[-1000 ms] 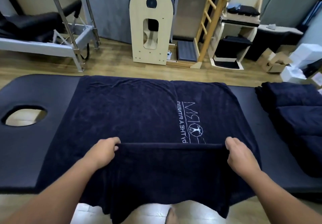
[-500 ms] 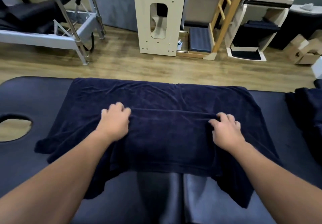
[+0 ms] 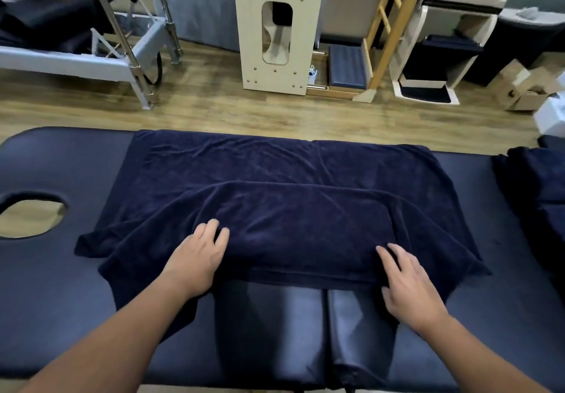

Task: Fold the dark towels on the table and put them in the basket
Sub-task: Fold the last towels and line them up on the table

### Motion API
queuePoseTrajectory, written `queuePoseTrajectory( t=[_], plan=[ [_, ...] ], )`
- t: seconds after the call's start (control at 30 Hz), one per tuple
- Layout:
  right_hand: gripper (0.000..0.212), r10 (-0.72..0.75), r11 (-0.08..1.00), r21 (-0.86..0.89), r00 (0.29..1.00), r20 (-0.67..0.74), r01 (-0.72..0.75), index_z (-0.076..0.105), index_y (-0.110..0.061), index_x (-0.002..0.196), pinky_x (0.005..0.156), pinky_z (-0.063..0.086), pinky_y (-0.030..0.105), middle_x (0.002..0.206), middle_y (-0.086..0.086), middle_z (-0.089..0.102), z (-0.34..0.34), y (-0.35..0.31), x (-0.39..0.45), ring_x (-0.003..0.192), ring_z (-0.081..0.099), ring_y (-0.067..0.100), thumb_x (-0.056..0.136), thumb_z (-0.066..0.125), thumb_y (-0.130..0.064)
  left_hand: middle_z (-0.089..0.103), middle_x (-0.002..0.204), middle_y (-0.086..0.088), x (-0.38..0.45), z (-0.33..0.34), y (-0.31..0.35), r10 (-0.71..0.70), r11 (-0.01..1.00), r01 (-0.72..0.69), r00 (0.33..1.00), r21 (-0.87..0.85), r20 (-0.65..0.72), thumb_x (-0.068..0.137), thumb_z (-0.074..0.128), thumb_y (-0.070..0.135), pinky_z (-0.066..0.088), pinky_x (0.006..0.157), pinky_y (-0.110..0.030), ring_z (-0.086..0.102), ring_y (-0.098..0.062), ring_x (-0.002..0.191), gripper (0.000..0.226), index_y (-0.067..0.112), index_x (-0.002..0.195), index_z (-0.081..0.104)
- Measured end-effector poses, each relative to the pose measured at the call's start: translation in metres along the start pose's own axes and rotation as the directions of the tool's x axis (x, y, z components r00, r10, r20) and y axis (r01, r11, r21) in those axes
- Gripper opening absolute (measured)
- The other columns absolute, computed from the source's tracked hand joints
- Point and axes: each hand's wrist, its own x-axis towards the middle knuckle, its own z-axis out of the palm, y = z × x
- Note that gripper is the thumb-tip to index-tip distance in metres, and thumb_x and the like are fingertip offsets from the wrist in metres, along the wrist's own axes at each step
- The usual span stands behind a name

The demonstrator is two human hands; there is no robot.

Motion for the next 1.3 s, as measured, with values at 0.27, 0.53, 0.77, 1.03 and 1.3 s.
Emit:
queuePoseTrajectory(
  t=[0.27,0.53,0.77,1.03,1.3],
  plan=[
    [0.044,0.398,0.915,0.114,0.911,-0.111,-0.386,0.070,-0.013,0.116,0.059,0.041,0.032,0.100,0.007,0.059,-0.035,0.004,0.014,0.094,0.054,0.030,0.077,0.062,0.006,0.057,0.085,-0.003,-0.008,-0.025,-0.021,-0.474,0.815,0.482,0.874,-0.321,0.109,0.094,0.050,0.026,0.050,0.055,-0.036,0.061,-0.026,0.067,0.010,0.020,0.099,0.056],
    [0.047,0.551,0.814,0.262,0.831,-0.071,-0.518,0.070,-0.034,0.117,0.077,0.054,0.041,0.108,0.008,0.067,-0.092,0.018,0.097,0.089,0.063,0.039,0.084,0.049,-0.008,0.060,0.122,-0.021,0.053,-0.066,-0.041,-0.610,-0.201,0.477,0.622,-0.855,0.491,0.096,0.039,-0.002,0.062,0.063,-0.046,0.072,-0.035,0.078,0.048,0.016,0.138,0.054],
    [0.045,0.567,0.794,0.384,0.802,-0.187,-0.471,0.073,-0.018,0.115,0.091,0.050,0.046,0.113,0.020,0.067,-0.133,0.044,0.205,0.107,0.057,0.044,0.084,0.048,0.004,0.052,0.143,-0.020,0.145,-0.103,-0.062,-0.629,0.520,0.431,0.778,-0.738,0.011,0.097,0.051,0.011,0.040,0.104,-0.044,0.046,-0.041,0.132,0.053,0.015,0.148,0.044],
    [0.065,0.304,0.910,0.316,0.951,-0.062,-0.270,0.044,-0.018,0.147,0.103,0.043,0.046,0.158,0.021,0.022,-0.113,0.039,0.290,0.126,0.050,0.047,0.088,0.071,-0.024,0.042,0.147,-0.019,0.198,-0.104,-0.053,-0.315,0.843,0.306,0.947,-0.443,0.057,0.087,0.073,0.034,0.048,0.102,-0.049,0.052,-0.040,0.127,0.081,0.029,0.151,0.025],
    [0.043,-0.131,0.975,0.166,0.984,-0.117,0.149,0.065,-0.016,0.118,0.086,0.052,0.047,0.121,0.005,0.052,-0.019,-0.009,0.146,0.108,0.053,0.032,0.079,0.071,-0.033,0.052,0.105,0.007,0.121,-0.061,-0.014,0.024,0.998,0.014,0.809,-0.059,0.588,0.059,0.090,0.051,0.053,0.083,-0.035,0.060,-0.019,0.100,0.069,0.023,0.108,0.052]
  ],
)
